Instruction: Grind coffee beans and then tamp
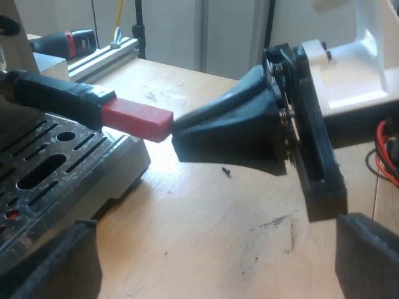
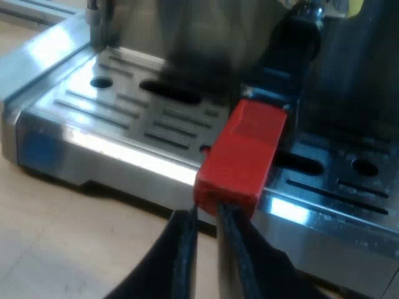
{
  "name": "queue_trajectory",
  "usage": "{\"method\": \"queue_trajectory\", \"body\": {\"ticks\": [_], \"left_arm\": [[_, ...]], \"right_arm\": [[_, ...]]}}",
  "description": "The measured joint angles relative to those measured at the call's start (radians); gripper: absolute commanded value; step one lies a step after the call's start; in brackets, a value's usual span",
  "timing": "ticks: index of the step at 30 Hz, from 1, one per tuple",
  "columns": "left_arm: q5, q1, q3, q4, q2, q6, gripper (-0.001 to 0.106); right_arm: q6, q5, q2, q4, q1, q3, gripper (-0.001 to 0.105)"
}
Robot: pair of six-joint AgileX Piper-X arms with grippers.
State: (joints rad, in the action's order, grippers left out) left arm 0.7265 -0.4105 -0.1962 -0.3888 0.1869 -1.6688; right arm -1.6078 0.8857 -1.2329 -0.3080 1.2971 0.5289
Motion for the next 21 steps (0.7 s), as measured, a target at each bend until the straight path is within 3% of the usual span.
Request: {"method": "queue_trajectory", "body": {"ticks": [21], "left_arm": [[0.001,0.000,0.000,0.000,0.000,0.000,0.078]], "right_arm": [[-0.030,-0.051,0.000,-0.025,-0.045,-0.011,0.013]]}}
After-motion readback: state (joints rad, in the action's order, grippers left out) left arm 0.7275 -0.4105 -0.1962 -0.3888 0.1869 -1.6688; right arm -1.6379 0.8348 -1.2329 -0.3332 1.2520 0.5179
